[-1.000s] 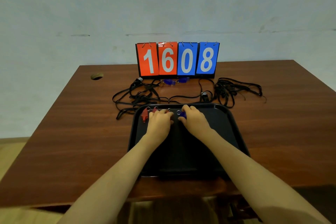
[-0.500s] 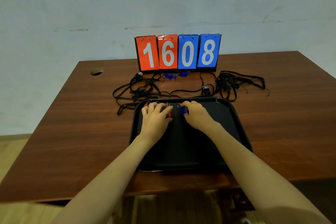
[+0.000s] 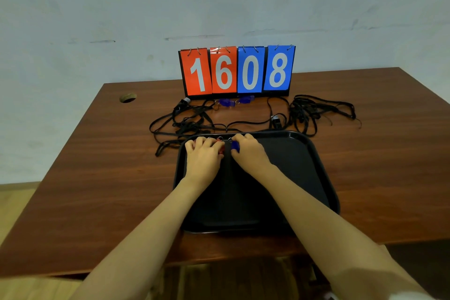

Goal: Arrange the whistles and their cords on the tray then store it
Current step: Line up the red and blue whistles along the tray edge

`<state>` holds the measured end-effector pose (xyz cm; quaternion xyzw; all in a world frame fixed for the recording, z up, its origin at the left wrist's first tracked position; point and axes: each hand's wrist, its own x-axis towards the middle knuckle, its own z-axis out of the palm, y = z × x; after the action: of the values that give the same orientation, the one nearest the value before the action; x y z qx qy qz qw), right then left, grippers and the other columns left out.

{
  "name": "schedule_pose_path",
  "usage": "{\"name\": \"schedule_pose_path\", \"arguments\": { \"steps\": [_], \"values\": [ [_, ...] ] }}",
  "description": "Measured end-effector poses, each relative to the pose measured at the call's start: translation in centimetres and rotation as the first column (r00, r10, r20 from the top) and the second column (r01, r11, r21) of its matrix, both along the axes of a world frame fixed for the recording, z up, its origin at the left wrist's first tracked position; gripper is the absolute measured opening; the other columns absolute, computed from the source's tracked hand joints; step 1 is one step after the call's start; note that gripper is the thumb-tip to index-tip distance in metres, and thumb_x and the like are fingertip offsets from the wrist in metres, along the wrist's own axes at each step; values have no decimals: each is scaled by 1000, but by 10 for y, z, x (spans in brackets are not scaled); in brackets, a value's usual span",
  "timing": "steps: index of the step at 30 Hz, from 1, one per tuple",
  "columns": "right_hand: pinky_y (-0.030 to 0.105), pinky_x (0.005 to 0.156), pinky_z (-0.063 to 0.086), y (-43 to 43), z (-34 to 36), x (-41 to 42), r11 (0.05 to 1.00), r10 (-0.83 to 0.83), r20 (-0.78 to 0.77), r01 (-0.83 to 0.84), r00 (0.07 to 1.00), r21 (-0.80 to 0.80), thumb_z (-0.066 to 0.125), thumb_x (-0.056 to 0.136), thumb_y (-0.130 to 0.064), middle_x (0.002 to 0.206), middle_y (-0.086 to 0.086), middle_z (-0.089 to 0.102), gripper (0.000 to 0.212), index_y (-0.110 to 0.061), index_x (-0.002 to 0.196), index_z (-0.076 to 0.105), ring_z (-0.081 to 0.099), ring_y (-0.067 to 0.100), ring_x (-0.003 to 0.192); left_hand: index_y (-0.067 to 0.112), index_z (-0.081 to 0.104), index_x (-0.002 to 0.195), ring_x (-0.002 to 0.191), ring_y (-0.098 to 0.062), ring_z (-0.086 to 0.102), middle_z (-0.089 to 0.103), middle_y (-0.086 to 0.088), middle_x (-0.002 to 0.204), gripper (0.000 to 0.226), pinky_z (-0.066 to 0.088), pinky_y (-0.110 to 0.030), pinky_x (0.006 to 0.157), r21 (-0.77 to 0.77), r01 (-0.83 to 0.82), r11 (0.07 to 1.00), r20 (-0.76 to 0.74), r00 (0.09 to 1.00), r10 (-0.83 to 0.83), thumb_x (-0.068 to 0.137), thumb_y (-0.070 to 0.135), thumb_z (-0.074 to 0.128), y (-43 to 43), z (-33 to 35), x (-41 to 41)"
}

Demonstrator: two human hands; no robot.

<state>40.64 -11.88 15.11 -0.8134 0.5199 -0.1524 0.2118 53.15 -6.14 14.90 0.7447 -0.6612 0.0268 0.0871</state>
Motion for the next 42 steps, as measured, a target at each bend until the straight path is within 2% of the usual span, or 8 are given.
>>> {"name": "schedule_pose_path", "arguments": {
  "steps": [8, 14, 21, 30, 42],
  "values": [
    [33, 83, 48, 0, 0, 5, 999, -24, -12, 24, 1000, -24, 53, 93, -17, 120, 11, 51, 35, -10, 127, 50, 56, 27, 103, 22, 42, 138, 128, -24, 37, 49, 0, 137, 44, 21, -39, 101, 16, -7, 1000, 6, 1000, 7, 95, 28, 47, -2, 3, 3],
    [34, 89, 48, 5, 0, 0, 998, 16, -11, -16, 1000, -53, 58, 91, -19, 129, 12, 50, 54, -12, 140, 36, 54, 28, 113, 21, 40, 138, 129, -24, 37, 48, -1, 138, 46, 23, -39, 102, 32, -8, 999, 4, 1000, 8, 94, 28, 48, -1, 5, 2],
    [31, 87, 47, 7, -3, -3, 997, 19, -22, -21, 1000, -80, 57, 91, -18, 124, 11, 53, 43, -9, 131, 44, 55, 25, 110, 21, 38, 139, 129, -23, 38, 47, -2, 138, 46, 24, -40, 103, 45, -19, 999, 10, 1000, 19, 94, 29, 48, -1, 6, 1],
    [33, 93, 46, 5, -5, -6, 997, 43, -42, -46, 998, -55, 61, 90, -20, 127, 10, 51, 46, -10, 132, 44, 53, 25, 115, 21, 38, 139, 129, -22, 37, 47, 0, 139, 47, 24, -39, 103, 45, -19, 999, 7, 1000, 19, 94, 30, 49, -1, 6, 1],
    [32, 93, 46, 5, -7, -7, 996, 45, -33, -47, 998, -81, 60, 90, -20, 127, 9, 52, 46, -10, 132, 45, 53, 24, 114, 22, 39, 139, 130, -22, 36, 47, 1, 142, 48, 24, -42, 103, 59, -37, 998, -44, 998, 39, 93, 28, 51, -3, 7, 0]
  ]
}}
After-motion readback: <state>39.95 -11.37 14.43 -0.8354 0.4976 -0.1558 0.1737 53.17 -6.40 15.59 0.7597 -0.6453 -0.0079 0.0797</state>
